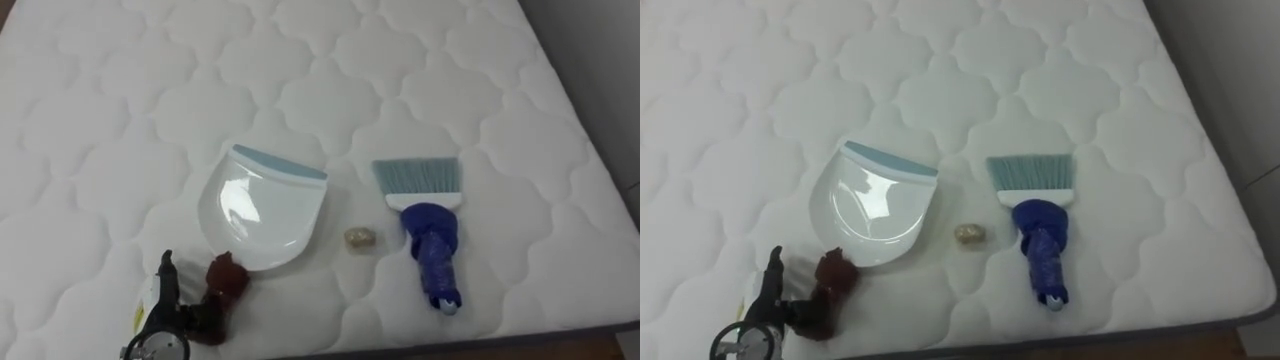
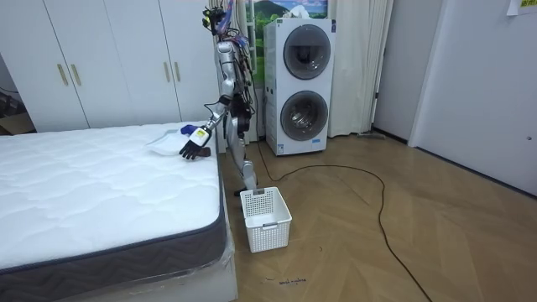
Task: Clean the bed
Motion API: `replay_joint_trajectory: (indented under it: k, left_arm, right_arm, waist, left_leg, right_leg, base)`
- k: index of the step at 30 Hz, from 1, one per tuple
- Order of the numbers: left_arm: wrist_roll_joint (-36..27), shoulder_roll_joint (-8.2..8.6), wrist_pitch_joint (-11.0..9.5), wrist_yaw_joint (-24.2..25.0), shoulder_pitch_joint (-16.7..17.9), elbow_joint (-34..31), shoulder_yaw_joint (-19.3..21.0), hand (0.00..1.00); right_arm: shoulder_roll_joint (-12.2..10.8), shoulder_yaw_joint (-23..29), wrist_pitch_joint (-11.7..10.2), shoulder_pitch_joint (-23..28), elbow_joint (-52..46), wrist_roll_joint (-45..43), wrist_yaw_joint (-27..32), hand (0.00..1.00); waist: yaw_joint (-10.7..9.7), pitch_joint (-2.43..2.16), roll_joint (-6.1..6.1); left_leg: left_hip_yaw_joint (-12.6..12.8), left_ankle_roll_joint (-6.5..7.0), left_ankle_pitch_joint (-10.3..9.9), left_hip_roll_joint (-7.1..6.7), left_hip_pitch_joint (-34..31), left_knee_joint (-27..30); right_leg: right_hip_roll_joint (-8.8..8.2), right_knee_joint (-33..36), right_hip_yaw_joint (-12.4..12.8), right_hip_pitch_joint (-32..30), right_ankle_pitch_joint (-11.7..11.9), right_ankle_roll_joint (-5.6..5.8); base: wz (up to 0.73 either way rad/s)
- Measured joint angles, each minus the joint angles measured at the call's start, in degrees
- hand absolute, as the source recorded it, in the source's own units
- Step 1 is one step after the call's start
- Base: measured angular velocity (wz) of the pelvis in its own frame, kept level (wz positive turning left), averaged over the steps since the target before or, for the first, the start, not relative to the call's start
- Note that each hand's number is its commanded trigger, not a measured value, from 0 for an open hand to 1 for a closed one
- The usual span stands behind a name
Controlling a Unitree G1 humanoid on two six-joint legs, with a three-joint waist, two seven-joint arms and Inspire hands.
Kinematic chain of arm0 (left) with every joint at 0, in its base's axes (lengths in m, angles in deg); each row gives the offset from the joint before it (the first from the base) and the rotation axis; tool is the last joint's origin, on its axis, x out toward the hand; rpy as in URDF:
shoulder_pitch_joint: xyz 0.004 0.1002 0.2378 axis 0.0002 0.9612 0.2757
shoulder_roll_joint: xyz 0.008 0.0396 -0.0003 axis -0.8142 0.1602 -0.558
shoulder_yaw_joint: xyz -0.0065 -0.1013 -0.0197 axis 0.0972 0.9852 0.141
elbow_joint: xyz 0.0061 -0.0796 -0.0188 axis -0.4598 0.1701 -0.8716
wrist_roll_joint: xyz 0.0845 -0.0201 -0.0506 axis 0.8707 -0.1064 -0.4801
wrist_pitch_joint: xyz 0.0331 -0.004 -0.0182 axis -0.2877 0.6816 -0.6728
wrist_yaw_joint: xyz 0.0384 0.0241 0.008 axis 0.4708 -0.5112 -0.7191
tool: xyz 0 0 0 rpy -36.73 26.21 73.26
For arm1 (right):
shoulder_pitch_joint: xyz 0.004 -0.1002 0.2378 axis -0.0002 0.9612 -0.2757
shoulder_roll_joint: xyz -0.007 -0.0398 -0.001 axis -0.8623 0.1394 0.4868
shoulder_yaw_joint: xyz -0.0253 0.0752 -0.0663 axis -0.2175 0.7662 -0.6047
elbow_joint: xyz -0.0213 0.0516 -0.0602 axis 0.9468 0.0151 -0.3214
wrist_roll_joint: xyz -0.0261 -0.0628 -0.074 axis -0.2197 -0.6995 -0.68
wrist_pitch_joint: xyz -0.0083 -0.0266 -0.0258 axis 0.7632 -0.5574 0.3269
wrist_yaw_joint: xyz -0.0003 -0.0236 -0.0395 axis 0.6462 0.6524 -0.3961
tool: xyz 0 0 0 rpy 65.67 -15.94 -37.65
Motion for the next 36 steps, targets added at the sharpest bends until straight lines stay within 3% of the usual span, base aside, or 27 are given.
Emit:
replay_joint_trajectory:
  k: [13,18,22,28,30,36]
  left_arm:
    - [-0.1,0.00,0.0,0.1,-0.1,-3.4,0.1,0.00]
    - [-2.9,0.06,-1.1,0.5,-1.5,-5.6,-0.2,0.00]
    - [-4.0,0.08,-1.2,1.5,-2.1,-5.6,-1.4,0.00]
    - [-3.8,0.10,-1.3,1.5,-2.1,-6.9,-2.8,0.00]
    - [-3.8,0.05,-1.8,1.5,-1.8,-6.9,-2.8,0.00]
    - [-3.9,-0.23,-2.5,0.8,-0.9,-6.9,-2.7,0.00]
  right_arm:
    - [0.0,-0.4,0.0,-0.2,0.5,1.3,0.1,0.00]
    - [0.0,-0.4,0.0,-0.2,0.5,1.3,0.2,0.00]
    - [0.0,-0.4,-0.3,-0.2,0.5,1.8,0.2,0.00]
    - [0.1,-0.5,-0.7,0.7,0.3,3.1,0.1,0.00]
    - [0.1,-0.5,-0.7,1.2,0.3,3.7,0.0,0.00]
    - [-0.5,-0.4,-1.4,1.8,0.1,4.0,-0.5,0.00]
  waist:
    - [-0.1,-0.12,0.18]
    - [-0.4,-0.24,0.35]
    - [-1.5,-0.38,0.56]
    - [-1.4,-0.40,0.51]
    - [-1.5,-0.49,0.38]
    - [-1.4,-1.33,-1.11]
  left_leg:
    - [-0.1,0.00,0.0,0.04,0.0,0.3]
    - [0.0,0.00,0.0,0.01,0.2,0.5]
    - [0.3,0.00,0.0,0.06,0.8,0.4]
    - [0.2,0.00,0.0,0.05,2.2,0.3]
    - [0.3,-0.01,0.0,0.02,3.0,0.0]
    - [0.3,-0.02,0.0,0.02,4.2,-0.4]
  right_leg:
    - [-0.18,-0.1,-1.1,0.5,0.0,0.00]
    - [-0.22,-0.1,-1.1,0.8,0.0,0.01]
    - [-0.17,-0.1,-1.1,1.2,0.0,0.01]
    - [-0.16,-0.1,-1.1,2.5,0.0,0.01]
    - [-0.16,-0.7,-1.2,3.5,0.0,0.03]
    - [-0.11,-1.1,-1.2,4.7,0.0,0.03]
  base:
    - [0.03]
    - [-0.01]
    - [-0.02]
    - [-0.01]
    - [0.00]
    - [0.00]
